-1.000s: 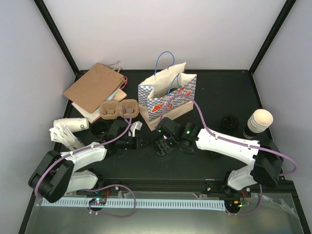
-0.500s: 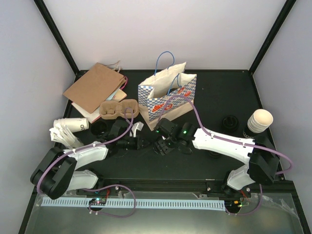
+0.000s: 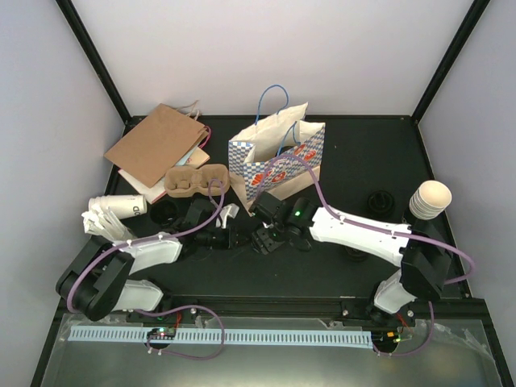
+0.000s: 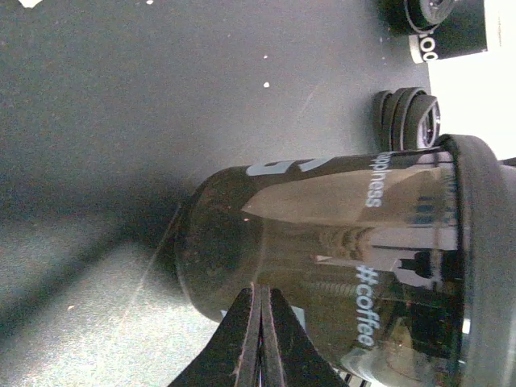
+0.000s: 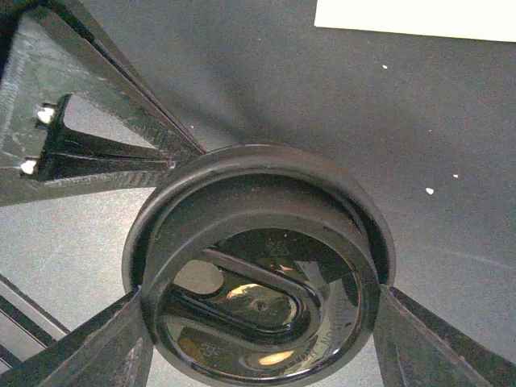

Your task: Pack the takeout coffee

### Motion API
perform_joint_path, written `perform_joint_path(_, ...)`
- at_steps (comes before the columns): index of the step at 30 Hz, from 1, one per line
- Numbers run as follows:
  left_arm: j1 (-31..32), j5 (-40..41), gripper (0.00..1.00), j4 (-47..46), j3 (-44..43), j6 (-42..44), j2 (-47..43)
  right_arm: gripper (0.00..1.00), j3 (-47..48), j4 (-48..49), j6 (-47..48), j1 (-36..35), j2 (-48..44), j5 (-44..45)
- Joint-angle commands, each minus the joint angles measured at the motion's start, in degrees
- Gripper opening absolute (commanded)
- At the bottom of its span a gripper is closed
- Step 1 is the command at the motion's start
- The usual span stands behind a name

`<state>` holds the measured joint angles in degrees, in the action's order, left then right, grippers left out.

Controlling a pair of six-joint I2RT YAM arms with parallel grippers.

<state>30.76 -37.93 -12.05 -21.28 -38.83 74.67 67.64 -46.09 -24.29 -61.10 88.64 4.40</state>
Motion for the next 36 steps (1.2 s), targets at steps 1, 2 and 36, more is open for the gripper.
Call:
perform_joint_path(1, 0.67, -1.80, 0.02, -3.69, -1.31, 0.15, 2.40, 0.70, 2.88, -2.59, 1.05, -0.40, 2.77, -0.19)
perform_joint_path(2, 0.70, -1.94, 0.02, -4.10, -1.31, 0.16, 3.19, 0.70, 3.27, -2.96, 1.27, -0.41, 3.13, -0.19)
perform_joint_path(36, 5.35, 1.26, 0.06, -5.53, 1.94, -2.31, -0.93, 0.70, 9.39, -19.18, 5.16, -0.33, 6.46, -5.03)
